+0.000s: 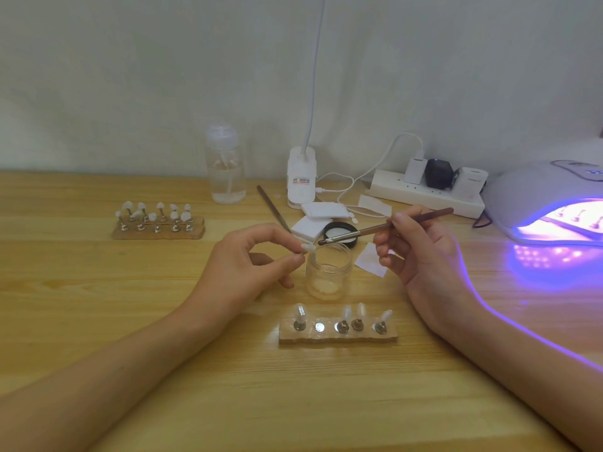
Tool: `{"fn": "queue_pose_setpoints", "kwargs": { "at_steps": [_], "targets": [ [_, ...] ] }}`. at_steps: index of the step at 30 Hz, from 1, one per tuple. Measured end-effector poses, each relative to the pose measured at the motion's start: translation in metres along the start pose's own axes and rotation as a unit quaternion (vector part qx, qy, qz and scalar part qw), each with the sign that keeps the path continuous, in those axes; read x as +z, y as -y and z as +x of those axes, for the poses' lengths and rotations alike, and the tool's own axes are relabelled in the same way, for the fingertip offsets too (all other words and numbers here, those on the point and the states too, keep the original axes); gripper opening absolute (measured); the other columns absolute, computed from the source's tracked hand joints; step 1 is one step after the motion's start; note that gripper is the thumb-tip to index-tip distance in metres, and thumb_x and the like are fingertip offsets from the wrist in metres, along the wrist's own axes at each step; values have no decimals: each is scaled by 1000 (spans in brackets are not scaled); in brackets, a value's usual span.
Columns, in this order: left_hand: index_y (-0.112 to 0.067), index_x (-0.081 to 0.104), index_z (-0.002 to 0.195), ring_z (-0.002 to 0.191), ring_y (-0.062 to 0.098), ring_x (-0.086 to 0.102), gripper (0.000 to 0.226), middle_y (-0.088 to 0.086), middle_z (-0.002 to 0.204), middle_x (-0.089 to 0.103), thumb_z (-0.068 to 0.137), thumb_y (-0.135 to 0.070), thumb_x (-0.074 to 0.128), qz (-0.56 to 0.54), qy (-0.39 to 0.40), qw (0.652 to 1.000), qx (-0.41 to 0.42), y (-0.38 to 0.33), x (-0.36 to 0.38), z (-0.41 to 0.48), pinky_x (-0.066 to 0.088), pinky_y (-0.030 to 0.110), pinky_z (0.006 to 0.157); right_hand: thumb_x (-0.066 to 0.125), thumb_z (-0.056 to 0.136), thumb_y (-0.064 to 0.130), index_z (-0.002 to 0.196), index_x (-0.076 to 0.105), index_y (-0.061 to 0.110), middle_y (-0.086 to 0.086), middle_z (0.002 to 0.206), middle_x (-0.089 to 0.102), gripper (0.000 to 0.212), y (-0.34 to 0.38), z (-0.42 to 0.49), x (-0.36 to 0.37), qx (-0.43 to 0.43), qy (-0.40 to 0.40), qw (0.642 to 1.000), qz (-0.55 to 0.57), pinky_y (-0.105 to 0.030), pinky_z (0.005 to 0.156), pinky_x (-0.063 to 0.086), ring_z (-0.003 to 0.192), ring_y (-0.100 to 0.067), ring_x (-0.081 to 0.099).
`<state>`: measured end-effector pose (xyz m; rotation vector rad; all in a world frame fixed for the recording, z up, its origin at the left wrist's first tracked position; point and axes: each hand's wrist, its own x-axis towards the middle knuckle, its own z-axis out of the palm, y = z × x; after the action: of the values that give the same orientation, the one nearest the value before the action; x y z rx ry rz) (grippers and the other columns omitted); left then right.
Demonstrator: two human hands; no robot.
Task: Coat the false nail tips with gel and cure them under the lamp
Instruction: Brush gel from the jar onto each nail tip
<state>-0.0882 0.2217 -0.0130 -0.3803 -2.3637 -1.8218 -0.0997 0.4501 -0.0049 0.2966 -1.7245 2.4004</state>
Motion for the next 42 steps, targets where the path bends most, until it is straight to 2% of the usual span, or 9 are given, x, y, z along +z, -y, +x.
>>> {"fn": "queue_pose_setpoints", "kwargs": {
  "at_steps": [4, 7, 11, 20, 26, 31, 35, 39, 42],
  "targets": [
    [-28, 72, 85, 52, 9, 64, 12, -12, 78, 72, 83, -17, 77, -11, 1, 1000, 12, 0, 0, 0, 38, 11, 46, 62, 82, 27, 88, 56, 14, -4, 68, 67, 16, -1, 1, 0, -2, 11, 1000, -8, -20, 51, 51, 59, -12, 62],
    [-29, 70, 89, 51, 10, 60, 20, -6, 89, 73, 82, -12, 77, -21, 1, 1000, 22, 0, -1, 1, 39, 11, 46, 62, 82, 27, 88, 56, 14, -4, 68, 67, 15, -1, 1, 0, 0, 10, 1000, -7, -20, 51, 50, 59, -12, 62],
    [-25, 71, 80, 50, 6, 56, 15, -16, 78, 68, 82, -11, 77, -16, 7, 999, 28, 0, -1, 1, 40, 9, 49, 62, 82, 27, 87, 56, 15, -4, 68, 67, 14, -1, 1, 0, 1, 12, 1000, -11, -21, 52, 51, 59, -12, 62],
    [-28, 71, 77, 51, 6, 52, 18, -13, 88, 70, 83, -12, 76, -14, 10, 999, 41, 0, -1, 1, 46, 14, 53, 60, 93, 20, 89, 57, 14, -6, 70, 68, 8, -6, 3, -4, -17, 1, 999, -47, -23, 52, 52, 61, -15, 63],
    [-28, 71, 78, 52, 8, 50, 16, -13, 90, 70, 83, -14, 76, -4, 12, 999, 53, 0, -2, 0, 44, 15, 52, 63, 85, 29, 88, 56, 14, -7, 72, 68, 17, -4, 0, -2, -31, 22, 998, -51, -23, 53, 52, 62, -17, 64],
    [-29, 70, 77, 52, 10, 48, 17, -12, 89, 70, 83, -14, 76, 1, 13, 998, 54, 2, -2, 1, 43, 16, 51, 61, 94, 20, 87, 57, 16, -6, 70, 68, 9, -5, 2, -4, -42, 3, 998, -44, -23, 55, 52, 61, -15, 63],
    [-29, 70, 78, 51, 11, 45, 17, -14, 79, 68, 83, -14, 76, 5, 12, 998, 54, 3, -2, 1, 40, 16, 49, 62, 93, 23, 85, 59, 18, -8, 72, 68, 9, -5, 1, -3, -44, 27, 997, -53, -23, 55, 52, 61, -17, 64],
    [-28, 70, 78, 47, 8, 39, 16, -19, 60, 59, 84, -14, 76, 6, 15, 998, 56, 4, -2, 2, 34, 14, 46, 61, 94, 21, 87, 57, 16, -7, 71, 68, 9, -5, 1, -4, -45, 7, 998, -52, -23, 55, 52, 61, -16, 64],
    [-28, 70, 78, 47, 6, 39, 16, -19, 56, 56, 84, -14, 76, 4, 15, 998, 60, 5, -3, 2, 33, 14, 46, 60, 93, 21, 86, 58, 18, -7, 72, 68, 9, -4, 1, -3, -45, 24, 998, -45, -23, 56, 52, 61, -17, 64]
  ]
}}
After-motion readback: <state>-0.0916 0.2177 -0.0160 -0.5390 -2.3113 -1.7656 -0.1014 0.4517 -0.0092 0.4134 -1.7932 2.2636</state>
